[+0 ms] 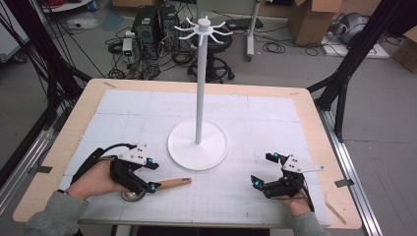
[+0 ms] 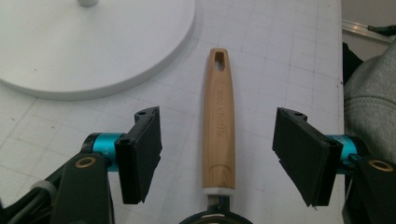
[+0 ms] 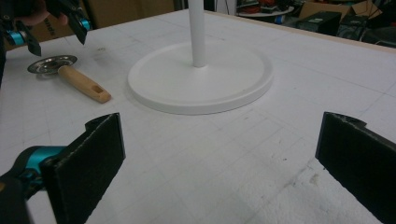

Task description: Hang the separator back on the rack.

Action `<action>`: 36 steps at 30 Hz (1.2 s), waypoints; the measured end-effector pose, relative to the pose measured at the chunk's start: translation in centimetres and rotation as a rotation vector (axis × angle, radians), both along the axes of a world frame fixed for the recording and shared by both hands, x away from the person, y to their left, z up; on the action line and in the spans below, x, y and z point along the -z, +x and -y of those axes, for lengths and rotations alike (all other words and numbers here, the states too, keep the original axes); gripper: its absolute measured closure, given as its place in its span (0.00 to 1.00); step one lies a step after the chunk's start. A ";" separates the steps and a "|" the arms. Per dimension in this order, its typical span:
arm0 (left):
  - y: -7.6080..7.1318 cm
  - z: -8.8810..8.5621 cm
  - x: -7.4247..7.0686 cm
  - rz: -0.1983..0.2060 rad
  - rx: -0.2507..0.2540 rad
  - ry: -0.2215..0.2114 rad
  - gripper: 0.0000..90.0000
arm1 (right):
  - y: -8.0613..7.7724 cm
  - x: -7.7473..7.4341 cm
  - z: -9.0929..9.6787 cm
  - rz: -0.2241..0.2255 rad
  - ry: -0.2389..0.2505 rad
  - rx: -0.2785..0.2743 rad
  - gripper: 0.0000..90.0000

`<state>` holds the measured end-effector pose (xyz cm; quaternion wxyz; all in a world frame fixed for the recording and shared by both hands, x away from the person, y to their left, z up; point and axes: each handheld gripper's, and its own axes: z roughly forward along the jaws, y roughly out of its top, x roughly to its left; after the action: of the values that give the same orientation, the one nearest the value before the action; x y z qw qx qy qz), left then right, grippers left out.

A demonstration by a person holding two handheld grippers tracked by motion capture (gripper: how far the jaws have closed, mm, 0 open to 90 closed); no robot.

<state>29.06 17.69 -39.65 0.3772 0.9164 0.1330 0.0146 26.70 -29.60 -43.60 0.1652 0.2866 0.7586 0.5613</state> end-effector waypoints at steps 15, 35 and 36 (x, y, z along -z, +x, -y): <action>0.4 0.4 1.0 -0.014 0.035 0.121 0.49 | 0.0 0.1 0.0 -0.003 0.000 -0.004 0.01; 0.0 0.4 1.7 0.000 0.065 0.219 0.59 | 0.1 0.1 0.0 -0.005 -0.003 -0.008 0.01; 0.0 0.4 1.7 0.002 0.071 0.231 0.60 | 0.1 0.1 0.0 -0.002 -0.002 -0.006 0.01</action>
<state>29.07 17.32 -41.34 0.2697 0.9579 0.0973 0.0174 26.78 -29.57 -43.69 0.1629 0.2848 0.7602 0.5607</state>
